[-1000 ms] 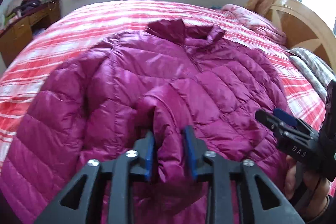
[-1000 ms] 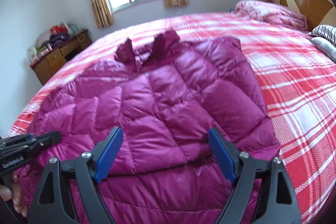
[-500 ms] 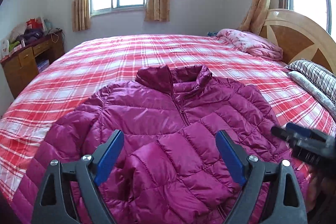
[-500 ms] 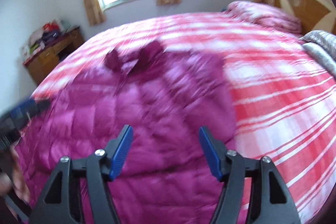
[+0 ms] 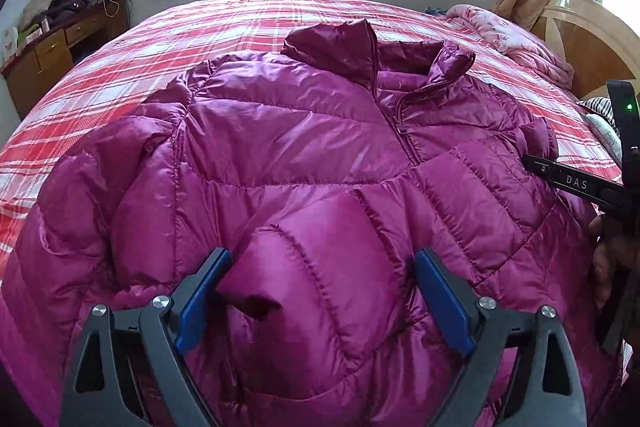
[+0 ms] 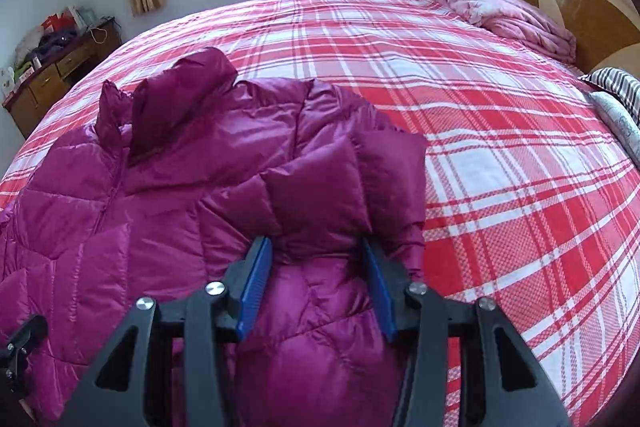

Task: Fold large clothes

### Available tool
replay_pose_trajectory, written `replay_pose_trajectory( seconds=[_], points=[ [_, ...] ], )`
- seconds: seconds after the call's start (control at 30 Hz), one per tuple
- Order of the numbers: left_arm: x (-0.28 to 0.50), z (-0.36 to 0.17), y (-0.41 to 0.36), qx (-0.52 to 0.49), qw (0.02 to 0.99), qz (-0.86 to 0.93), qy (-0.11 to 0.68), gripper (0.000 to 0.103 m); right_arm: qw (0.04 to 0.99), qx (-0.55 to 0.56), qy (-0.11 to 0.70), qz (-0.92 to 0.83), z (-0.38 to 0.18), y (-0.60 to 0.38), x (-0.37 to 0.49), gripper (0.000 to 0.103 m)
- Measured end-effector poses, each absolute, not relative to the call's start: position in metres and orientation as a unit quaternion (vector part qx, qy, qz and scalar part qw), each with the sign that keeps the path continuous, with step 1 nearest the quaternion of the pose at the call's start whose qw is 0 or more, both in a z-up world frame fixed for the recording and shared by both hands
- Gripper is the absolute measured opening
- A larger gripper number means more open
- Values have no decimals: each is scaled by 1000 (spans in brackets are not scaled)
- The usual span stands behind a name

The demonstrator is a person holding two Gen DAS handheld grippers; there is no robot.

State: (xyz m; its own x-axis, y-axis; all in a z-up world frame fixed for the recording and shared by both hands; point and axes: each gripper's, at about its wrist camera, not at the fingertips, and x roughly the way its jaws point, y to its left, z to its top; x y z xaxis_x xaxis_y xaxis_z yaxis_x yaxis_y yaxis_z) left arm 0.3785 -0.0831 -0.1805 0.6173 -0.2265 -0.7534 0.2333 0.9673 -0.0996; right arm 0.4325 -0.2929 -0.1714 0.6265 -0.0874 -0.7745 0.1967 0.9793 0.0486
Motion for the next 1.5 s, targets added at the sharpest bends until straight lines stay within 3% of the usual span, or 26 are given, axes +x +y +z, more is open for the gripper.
replay_pose_trajectory(
  seconds=[0.2, 0.33, 0.4, 0.47, 0.83, 1.5],
  points=[
    [377, -182, -89, 20, 897, -123, 425, 97, 896, 53, 434, -79, -174, -289, 438, 51],
    [380, -182, -90, 21, 896, -123, 426, 98, 898, 68, 427, -84, -146, -286, 423, 51],
    [380, -183, -89, 19, 896, -124, 425, 98, 908, 89, 403, -78, -125, -277, 402, 66],
    [380, -183, -88, 17, 896, -125, 425, 98, 918, 81, 385, -57, -111, -255, 384, 71],
    [379, -184, -87, 12, 896, -127, 424, 99, 906, 44, 421, -24, -167, -187, 368, 71],
    [380, -184, -87, 12, 896, -124, 426, 100, 901, 24, 432, -38, -177, -181, 370, 74]
  ],
)
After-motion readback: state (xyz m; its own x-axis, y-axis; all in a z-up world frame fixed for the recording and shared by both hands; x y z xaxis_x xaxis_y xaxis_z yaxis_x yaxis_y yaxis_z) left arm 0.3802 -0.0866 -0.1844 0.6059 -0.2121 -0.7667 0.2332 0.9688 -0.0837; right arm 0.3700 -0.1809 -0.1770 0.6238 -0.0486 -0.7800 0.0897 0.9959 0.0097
